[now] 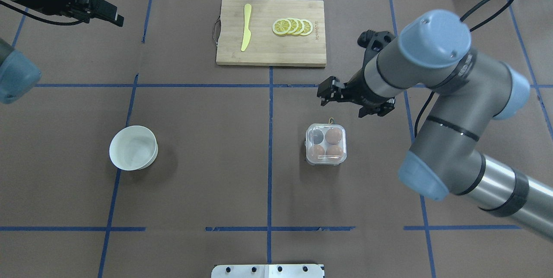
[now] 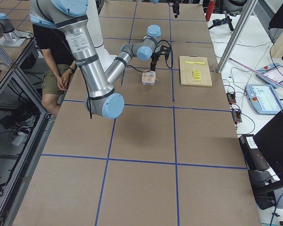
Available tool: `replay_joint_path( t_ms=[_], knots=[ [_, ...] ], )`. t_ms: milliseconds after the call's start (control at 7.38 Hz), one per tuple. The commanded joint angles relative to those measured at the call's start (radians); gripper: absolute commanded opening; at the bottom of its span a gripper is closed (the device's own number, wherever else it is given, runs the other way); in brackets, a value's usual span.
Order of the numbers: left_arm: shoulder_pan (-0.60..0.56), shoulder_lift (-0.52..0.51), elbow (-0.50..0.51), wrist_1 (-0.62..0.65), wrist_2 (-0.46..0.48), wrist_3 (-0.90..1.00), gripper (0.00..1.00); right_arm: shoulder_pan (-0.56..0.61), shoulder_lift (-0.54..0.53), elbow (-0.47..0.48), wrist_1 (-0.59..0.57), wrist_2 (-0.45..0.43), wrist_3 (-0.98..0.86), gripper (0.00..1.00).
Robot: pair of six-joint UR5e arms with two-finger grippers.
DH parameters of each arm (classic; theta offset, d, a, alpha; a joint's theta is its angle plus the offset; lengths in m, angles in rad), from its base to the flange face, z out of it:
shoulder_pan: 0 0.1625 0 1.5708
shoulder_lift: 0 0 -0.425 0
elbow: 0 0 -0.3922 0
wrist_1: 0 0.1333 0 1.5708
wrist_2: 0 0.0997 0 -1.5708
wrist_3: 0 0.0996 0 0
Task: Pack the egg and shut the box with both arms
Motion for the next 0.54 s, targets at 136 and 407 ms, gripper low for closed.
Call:
replay_joint_path(
  t_ms=[136,407],
  knots=[
    [-0.081,0.154,0.013,-0.002,0.009,0.318,0.99,0.323,-0.221,-0.003,-0.009,0.177,-0.454,1.0],
    [-0.182,0.234,0.074,-0.004,0.012,0.55,0.99,0.572,-0.336,-0.103,-0.009,0.25,-0.837,1.0]
  ],
)
